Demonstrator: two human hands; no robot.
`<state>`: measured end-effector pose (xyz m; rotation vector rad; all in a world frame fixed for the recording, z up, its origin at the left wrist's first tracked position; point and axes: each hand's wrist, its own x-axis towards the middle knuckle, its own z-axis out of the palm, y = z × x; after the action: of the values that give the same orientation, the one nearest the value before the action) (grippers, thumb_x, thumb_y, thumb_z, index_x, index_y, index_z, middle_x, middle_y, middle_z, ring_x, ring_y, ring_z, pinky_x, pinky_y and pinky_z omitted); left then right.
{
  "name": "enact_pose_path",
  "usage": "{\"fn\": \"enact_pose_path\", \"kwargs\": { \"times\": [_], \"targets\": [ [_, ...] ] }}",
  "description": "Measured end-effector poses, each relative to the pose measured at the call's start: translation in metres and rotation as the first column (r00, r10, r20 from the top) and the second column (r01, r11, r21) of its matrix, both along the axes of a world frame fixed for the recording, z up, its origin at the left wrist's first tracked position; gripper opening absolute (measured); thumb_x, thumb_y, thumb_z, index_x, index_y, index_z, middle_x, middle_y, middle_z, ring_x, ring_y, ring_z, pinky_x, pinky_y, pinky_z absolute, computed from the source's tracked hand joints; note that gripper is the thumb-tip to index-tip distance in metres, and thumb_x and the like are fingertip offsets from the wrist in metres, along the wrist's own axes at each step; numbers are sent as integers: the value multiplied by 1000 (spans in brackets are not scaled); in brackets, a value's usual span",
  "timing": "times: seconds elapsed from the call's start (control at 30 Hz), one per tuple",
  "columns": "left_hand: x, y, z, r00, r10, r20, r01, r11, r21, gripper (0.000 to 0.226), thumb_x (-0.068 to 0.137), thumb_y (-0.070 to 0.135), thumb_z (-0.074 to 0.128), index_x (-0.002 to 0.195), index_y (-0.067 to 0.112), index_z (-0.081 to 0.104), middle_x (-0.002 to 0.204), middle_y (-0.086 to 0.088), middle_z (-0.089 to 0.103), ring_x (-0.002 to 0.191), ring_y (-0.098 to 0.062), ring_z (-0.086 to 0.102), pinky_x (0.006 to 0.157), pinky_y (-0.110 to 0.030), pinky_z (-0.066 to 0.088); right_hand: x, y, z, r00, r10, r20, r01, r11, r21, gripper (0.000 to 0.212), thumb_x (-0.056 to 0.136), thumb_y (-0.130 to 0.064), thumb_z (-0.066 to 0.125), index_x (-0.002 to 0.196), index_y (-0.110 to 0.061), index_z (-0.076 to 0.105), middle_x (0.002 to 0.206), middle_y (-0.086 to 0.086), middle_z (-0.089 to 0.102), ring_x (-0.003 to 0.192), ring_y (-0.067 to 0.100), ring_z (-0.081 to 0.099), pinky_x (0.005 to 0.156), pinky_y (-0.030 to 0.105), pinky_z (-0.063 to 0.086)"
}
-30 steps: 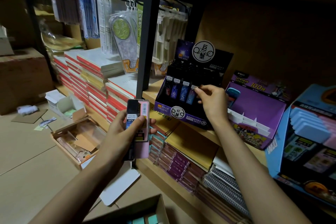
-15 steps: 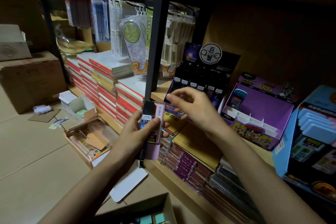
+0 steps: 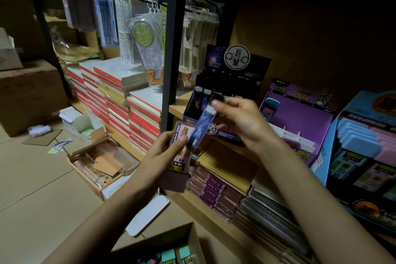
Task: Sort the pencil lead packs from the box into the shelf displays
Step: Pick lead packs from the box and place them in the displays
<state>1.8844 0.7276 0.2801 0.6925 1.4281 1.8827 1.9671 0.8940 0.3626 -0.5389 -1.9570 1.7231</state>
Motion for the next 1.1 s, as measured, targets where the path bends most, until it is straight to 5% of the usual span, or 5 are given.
{"fn": "enact_pose_path", "kwargs": {
  "times": [0.3,0.5,0.57,0.8,1.1],
  "targets": [
    [-7,9,0,992,128,-3,-127,985,118,30,88,30,54,115,19,52,99,-13,72,79,-27,71,68,-42,59,20,70,17,852,-388,-352,488,832,263,14,88,-12,63,82,-25,62,79,-7,65,65,2,63,53,14,51],
    [-9,13,-7,988,152,-29,-148,985,91,30,88,31,53,116,20,53,99,-10,73,81,-27,71,63,-36,58,3,81,-14,900,-334,-282,431,784,446,12,87,-11,64,96,-19,66,83,-7,65,81,12,62,72,27,53],
    [-9,13,-8,987,159,-26,-156,984,90,27,89,29,52,116,20,53,98,-10,73,80,-27,71,62,-35,58,2,80,-18,912,-306,-275,408,752,517,15,87,-14,65,100,-21,66,87,-13,65,85,7,63,78,18,50],
    [-10,11,-10,988,152,24,-154,984,92,23,93,25,51,115,20,53,96,-11,73,78,-25,72,55,-28,55,3,84,-15,949,-237,-206,314,756,574,12,86,-14,65,94,-23,68,86,-12,67,85,6,64,77,26,51],
    [-7,15,-9,991,137,-2,-137,986,90,26,87,29,53,111,18,53,95,-12,73,75,-25,72,54,-27,55,-9,89,-28,892,-439,-110,429,742,515,16,88,-18,65,93,-3,70,87,15,70,78,22,67,66,34,58]
  ]
}}
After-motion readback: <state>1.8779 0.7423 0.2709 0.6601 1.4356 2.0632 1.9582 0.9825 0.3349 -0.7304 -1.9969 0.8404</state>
